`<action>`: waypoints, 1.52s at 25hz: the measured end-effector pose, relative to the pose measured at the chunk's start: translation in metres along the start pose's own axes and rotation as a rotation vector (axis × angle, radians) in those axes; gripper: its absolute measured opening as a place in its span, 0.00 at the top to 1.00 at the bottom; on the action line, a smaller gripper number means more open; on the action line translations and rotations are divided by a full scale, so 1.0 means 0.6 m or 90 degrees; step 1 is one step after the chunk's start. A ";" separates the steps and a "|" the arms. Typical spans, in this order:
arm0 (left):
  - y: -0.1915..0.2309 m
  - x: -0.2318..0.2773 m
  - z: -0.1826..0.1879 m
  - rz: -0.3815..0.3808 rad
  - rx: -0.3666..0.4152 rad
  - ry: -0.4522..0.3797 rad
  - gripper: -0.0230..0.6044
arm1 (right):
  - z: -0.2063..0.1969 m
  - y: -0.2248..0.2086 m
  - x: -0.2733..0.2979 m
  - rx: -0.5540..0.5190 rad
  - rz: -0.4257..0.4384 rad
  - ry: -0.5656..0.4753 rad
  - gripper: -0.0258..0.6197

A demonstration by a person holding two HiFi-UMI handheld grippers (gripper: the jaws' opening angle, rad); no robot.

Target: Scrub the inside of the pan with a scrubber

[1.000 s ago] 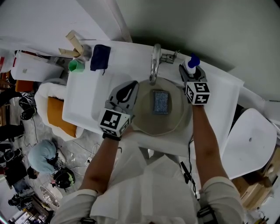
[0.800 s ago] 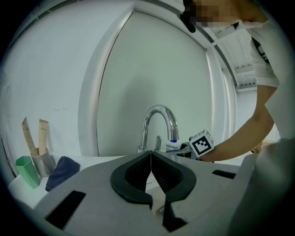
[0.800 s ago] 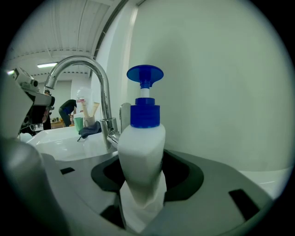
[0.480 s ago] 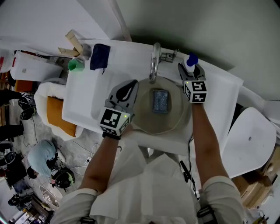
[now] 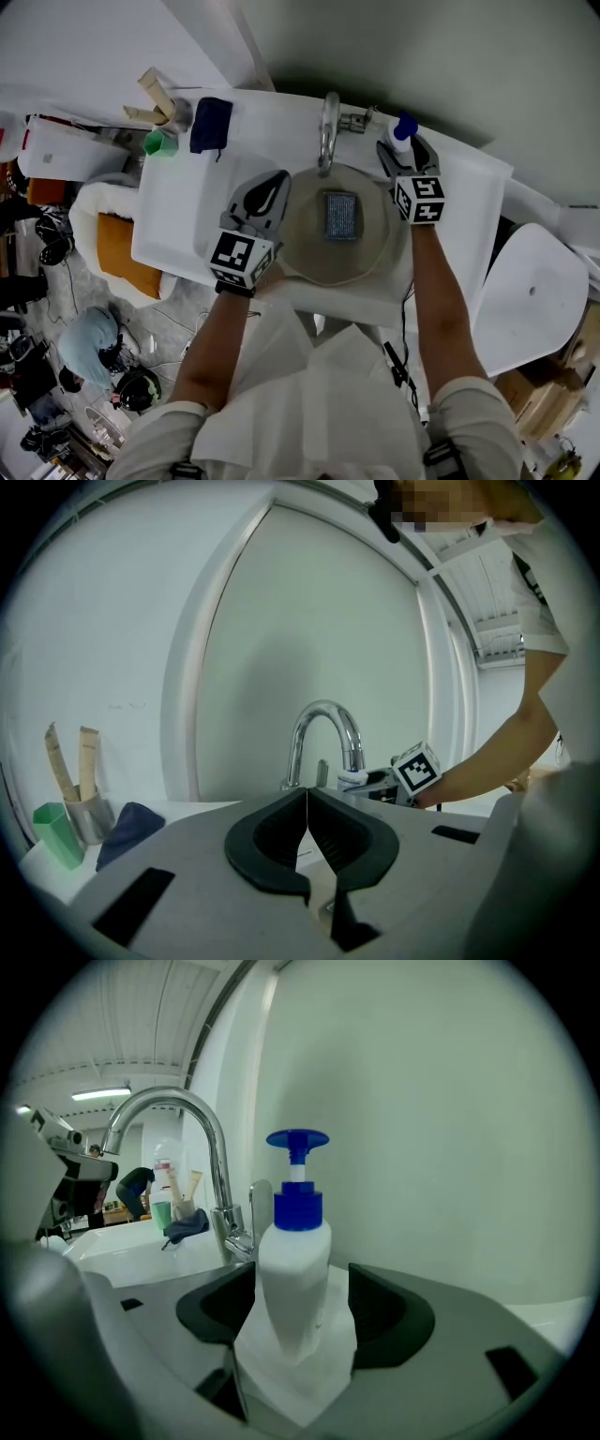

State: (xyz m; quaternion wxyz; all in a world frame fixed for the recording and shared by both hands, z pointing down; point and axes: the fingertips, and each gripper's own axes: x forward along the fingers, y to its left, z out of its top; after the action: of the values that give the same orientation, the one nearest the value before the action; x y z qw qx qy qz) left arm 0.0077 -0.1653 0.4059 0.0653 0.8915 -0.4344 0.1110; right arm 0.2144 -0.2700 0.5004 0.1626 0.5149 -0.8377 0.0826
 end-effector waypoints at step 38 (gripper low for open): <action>-0.077 -0.197 -0.197 -0.157 -0.014 0.206 0.83 | -0.286 0.325 -0.100 0.012 0.120 0.389 0.54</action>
State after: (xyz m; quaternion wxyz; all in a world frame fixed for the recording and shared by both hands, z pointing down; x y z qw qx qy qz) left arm -0.0433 -0.0220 0.4890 0.1568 0.9076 -0.3072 0.2396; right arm 0.0980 -0.0786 0.6449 0.3933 0.3881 -0.7932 0.2559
